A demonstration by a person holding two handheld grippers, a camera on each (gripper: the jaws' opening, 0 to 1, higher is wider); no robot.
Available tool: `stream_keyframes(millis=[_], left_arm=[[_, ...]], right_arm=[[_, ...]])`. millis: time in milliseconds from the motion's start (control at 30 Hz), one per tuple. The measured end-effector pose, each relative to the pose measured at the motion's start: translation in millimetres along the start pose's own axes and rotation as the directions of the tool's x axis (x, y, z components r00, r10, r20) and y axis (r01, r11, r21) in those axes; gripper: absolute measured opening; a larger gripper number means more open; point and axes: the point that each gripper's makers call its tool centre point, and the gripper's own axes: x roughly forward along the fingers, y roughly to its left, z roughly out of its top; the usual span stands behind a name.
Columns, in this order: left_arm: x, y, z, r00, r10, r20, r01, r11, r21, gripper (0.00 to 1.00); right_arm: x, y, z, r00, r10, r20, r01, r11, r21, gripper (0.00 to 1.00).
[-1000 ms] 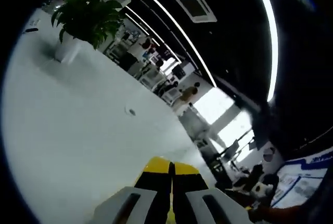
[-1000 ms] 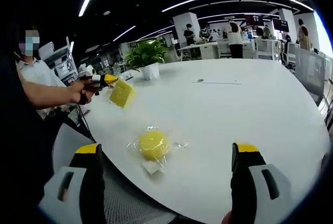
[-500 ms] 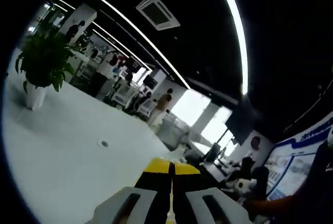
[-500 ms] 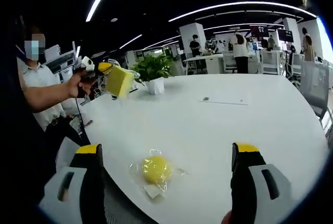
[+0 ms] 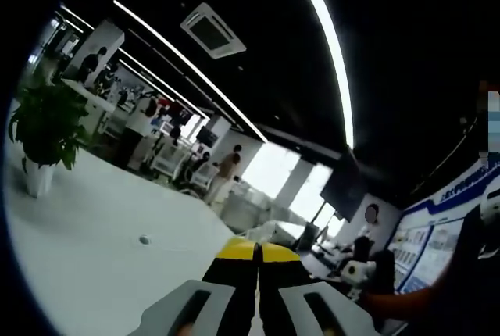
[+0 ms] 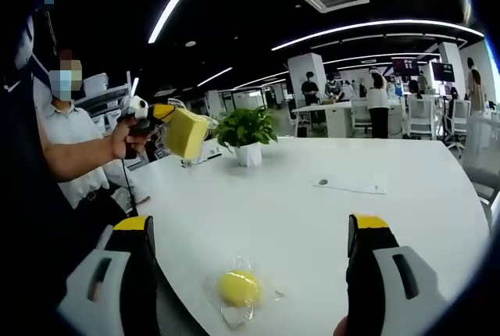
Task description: Compare the silicone blocks by pressing each to a similar depth, holding the contact briefly, and releasing to observe deformation and rebound differences across the visible hardness samples.
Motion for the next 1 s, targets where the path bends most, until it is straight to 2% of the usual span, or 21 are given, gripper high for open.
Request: stream_keyframes(millis=[167, 267, 300, 400, 667, 733, 800, 1000], left_arm=[[2.4, -24.4, -2.2, 0.999, -0.044, -0.01, 0.044, 0.999, 0.012, 0.0], [3.2, -36.3, -1.3, 0.998, -0.061, -0.013, 0.061, 0.998, 0.023, 0.0], [3.1, -41.3, 0.1, 0.998, -0.069, -0.009, 0.069, 0.997, 0.025, 0.0], [2.9, -50.7, 2.7, 0.996, -0.087, -0.001, 0.087, 0.996, 0.018, 0.0], [3.0, -70.5, 4.2, 0.991, -0.134, 0.002, 0.134, 0.991, 0.023, 0.0], [3.0, -75.9, 2.7, 0.988, -0.154, 0.001, 0.154, 0.988, 0.021, 0.0], [2.8, -85.1, -2.1, 0.98, -0.199, -0.016, 0.199, 0.98, 0.008, 0.0], [0.2, -96.9, -6.0, 0.972, -0.235, -0.03, 0.235, 0.972, -0.004, 0.0]], right_arm=[[1.1, 11.6, 16.3, 0.999, 0.032, 0.017, -0.032, 0.999, -0.023, 0.96], [1.1, 18.2, 22.7, 0.997, 0.068, 0.031, -0.067, 0.997, -0.034, 0.85], [2.7, 23.5, 25.5, 0.995, 0.095, 0.038, -0.094, 0.995, -0.035, 0.84], [8.2, 31.2, 29.9, 0.992, 0.125, 0.024, -0.124, 0.991, -0.053, 0.86], [17.2, 52.1, 54.3, 0.979, 0.2, 0.036, -0.196, 0.975, -0.1, 0.87], [18.4, 58.1, 60.5, 0.973, 0.226, 0.047, -0.22, 0.97, -0.107, 0.84], [20.7, 66.5, 70.1, 0.963, 0.261, 0.064, -0.254, 0.962, -0.1, 0.83], [30.5, 83.9, 90.9, 0.941, 0.322, 0.106, -0.311, 0.945, -0.103, 0.82]])
